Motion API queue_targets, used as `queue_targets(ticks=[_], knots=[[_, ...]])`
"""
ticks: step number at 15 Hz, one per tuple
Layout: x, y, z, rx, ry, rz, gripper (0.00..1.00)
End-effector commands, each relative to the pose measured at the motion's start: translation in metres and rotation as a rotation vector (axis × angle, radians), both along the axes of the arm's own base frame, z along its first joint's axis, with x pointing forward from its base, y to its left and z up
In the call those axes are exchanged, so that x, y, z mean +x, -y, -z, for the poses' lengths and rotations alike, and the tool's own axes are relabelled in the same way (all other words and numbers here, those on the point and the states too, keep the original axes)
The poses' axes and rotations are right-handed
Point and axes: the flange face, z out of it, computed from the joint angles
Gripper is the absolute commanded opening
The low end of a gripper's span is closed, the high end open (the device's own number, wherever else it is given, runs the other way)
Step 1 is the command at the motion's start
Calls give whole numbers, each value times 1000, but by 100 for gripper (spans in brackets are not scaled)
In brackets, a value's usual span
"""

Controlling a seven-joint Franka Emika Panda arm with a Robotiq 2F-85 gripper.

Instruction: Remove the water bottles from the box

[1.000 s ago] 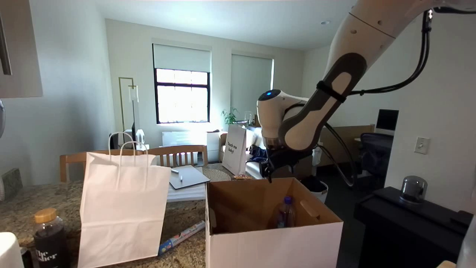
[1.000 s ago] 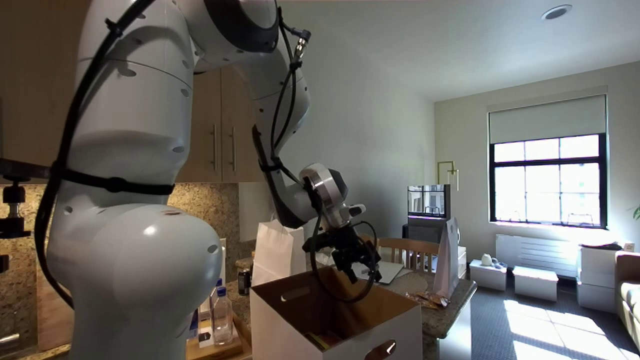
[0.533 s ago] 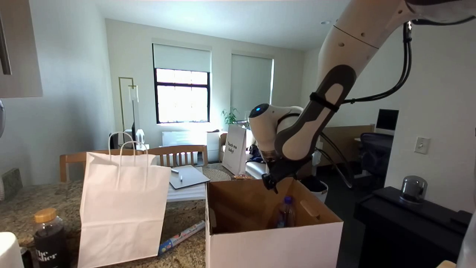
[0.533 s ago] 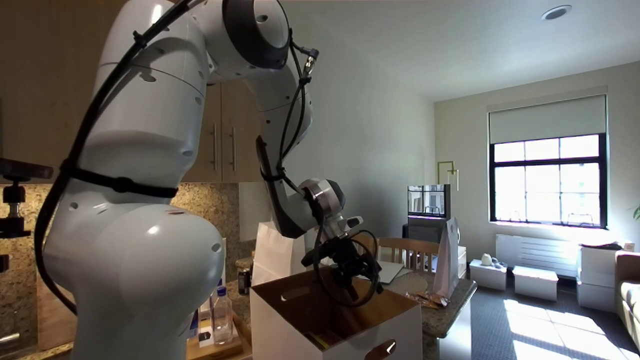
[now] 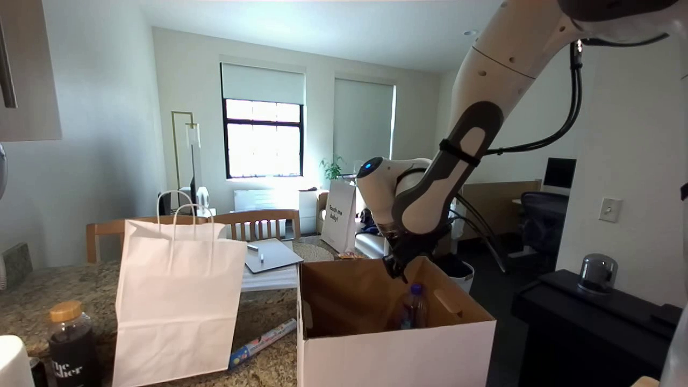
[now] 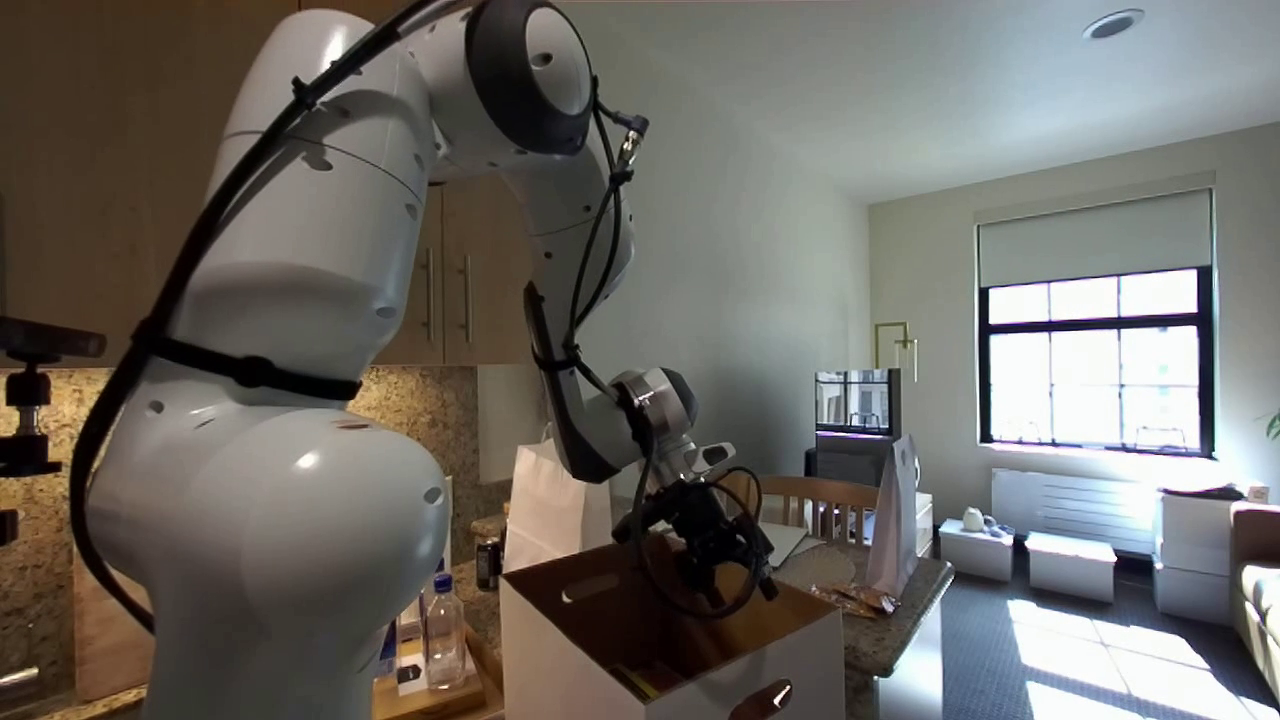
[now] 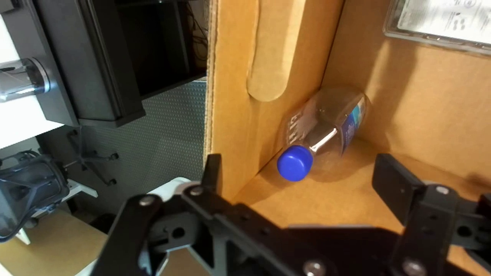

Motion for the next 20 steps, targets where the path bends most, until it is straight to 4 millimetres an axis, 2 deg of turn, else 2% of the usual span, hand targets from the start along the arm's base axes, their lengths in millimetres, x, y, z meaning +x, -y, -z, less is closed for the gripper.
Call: queue_targets(ticks=[1,5,6,7,12,15,20], knots=[[5,-8,28,30,-59,-8,100],[13,-4,53,19,-86,-11,100],[16,-2,55,18,-84,-8,100],[9,-6,50,9,-77,8,100],[17,-2,60,0,-92,16,100],[19,9,68,-29,-141,49,100],[36,19,82,-29,-162,64,100]])
